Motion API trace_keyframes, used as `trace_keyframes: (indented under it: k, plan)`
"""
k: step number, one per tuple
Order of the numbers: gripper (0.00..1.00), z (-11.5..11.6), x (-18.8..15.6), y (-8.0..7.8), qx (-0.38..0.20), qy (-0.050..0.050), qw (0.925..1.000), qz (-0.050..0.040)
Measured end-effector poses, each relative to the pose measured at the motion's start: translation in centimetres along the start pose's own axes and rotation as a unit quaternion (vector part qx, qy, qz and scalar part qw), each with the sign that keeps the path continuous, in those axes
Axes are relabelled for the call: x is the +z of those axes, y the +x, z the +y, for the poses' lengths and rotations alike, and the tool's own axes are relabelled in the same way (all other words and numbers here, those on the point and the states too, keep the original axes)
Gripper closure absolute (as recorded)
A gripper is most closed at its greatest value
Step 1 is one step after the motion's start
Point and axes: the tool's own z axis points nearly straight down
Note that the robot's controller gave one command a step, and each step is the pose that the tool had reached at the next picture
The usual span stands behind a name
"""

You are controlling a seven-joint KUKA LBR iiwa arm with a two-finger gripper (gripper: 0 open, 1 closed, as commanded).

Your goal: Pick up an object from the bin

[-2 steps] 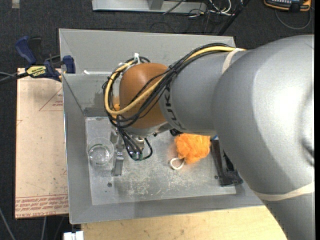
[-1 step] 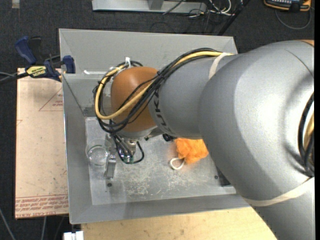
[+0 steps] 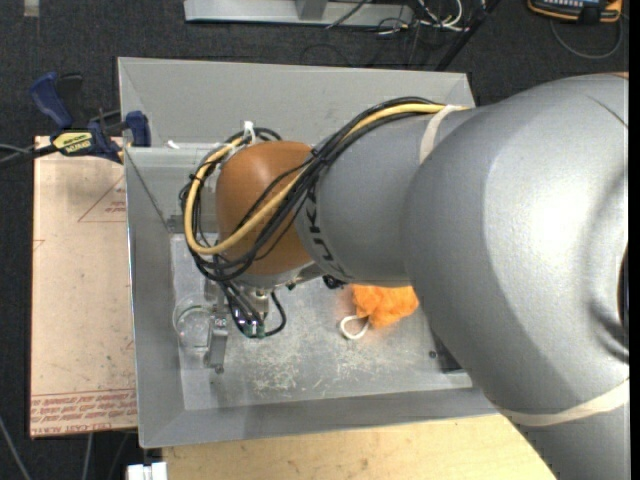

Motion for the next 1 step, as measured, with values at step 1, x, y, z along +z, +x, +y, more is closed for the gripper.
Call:
trace_keyframes:
  k: [1]
  plan:
    - [0.00, 1.80, 2.72, 0.24, 0.007, 0.001, 1.0000, 0.0040]
